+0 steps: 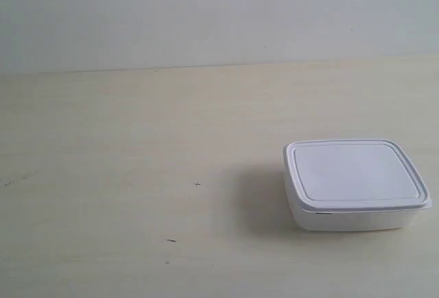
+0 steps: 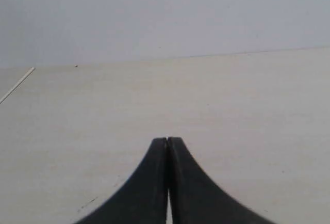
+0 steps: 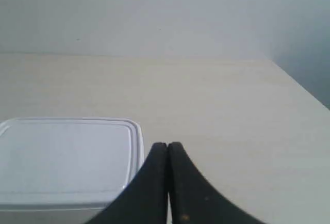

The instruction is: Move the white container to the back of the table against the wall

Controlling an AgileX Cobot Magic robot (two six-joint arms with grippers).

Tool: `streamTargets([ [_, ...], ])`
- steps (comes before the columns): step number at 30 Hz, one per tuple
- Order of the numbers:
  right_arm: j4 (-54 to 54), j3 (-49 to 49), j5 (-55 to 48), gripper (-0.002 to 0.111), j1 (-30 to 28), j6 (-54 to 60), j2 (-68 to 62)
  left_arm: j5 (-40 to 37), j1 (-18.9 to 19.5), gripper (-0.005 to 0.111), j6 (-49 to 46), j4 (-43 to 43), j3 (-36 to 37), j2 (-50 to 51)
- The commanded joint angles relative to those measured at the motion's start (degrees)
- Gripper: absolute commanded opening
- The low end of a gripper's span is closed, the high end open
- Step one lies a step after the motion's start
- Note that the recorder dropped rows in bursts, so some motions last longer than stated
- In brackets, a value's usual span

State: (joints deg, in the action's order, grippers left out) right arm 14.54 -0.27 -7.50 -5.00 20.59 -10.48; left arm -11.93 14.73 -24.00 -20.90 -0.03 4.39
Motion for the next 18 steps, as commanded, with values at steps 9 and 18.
streamTargets([
  [9,5.04,0.27,26.59,0.000,-0.25,-1.92,0.64,20.58,0.14,0.000,4.92,-26.16,0.03,-0.42],
  [18,-1.32,-13.40,-2.35,0.000,-0.25,-7.30,-9.86,5.16,0.14,0.000,14.53,-25.17,-5.46,6.38],
])
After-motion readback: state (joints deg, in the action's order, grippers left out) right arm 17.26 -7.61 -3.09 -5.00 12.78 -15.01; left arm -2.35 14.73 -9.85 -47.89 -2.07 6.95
